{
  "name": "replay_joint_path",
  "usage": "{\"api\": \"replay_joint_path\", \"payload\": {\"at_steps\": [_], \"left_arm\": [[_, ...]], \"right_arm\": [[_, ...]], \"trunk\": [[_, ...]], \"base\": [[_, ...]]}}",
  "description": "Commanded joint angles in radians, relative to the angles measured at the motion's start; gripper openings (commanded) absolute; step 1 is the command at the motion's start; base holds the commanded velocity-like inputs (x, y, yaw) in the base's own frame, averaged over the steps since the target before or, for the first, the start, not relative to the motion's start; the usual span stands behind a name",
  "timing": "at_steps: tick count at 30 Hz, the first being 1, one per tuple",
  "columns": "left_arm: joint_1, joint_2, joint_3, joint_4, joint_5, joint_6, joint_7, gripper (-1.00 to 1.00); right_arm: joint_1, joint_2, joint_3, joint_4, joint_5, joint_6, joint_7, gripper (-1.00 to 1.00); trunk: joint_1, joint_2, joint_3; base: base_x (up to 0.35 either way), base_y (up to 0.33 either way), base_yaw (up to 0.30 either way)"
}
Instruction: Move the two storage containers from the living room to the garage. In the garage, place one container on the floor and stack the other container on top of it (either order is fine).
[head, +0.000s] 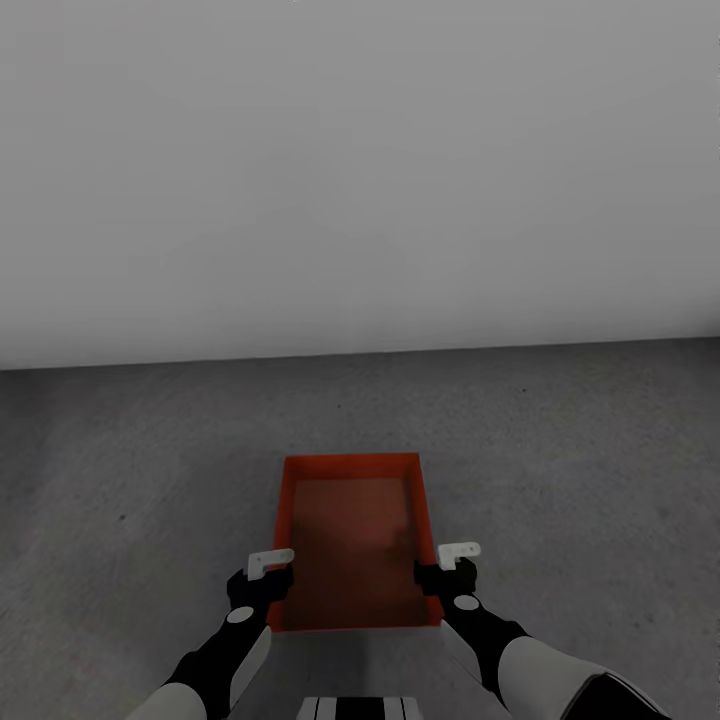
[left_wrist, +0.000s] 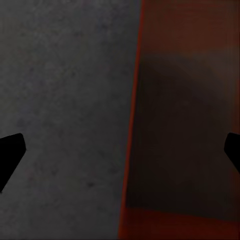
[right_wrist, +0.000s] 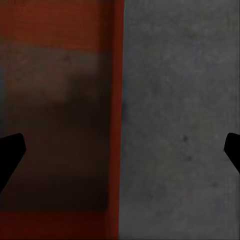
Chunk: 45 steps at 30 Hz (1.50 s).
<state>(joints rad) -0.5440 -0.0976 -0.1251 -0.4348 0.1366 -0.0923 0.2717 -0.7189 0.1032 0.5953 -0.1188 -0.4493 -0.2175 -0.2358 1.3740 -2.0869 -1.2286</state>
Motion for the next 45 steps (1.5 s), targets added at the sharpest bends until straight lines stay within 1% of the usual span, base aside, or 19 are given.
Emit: {"api": "replay_joint_path", "payload": {"at_steps": [1, 28, 37, 45], "left_arm": [[-0.001, 0.001, -0.008, 0.001, 0.011, -0.004, 0.007, 1.00], [-0.001, 0.002, -0.007, 0.001, 0.011, -0.004, 0.007, 1.00], [-0.001, 0.002, -0.007, 0.003, 0.027, -0.004, 0.007, 1.00], [-0.001, 0.002, -0.007, 0.002, 0.029, -0.004, 0.007, 1.00]], "right_arm": [[-0.001, 0.000, 0.009, 0.001, -0.009, -0.003, -0.004, 1.00], [-0.001, -0.001, 0.008, 0.001, -0.008, 0.001, -0.004, 1.00], [-0.001, 0.001, 0.009, 0.001, -0.009, 0.000, -0.005, 1.00], [-0.001, 0.002, 0.009, -0.001, -0.008, -0.007, -0.005, 1.00]], "trunk": [[-0.004, 0.007, 0.003], [-0.108, 0.196, 0.087], [-0.142, 0.259, 0.115], [-0.173, 0.315, 0.141]], "base": [[0.000, 0.000, 0.000], [0.000, 0.000, 0.000], [0.000, 0.000, 0.000], [0.000, 0.000, 0.000]]}}
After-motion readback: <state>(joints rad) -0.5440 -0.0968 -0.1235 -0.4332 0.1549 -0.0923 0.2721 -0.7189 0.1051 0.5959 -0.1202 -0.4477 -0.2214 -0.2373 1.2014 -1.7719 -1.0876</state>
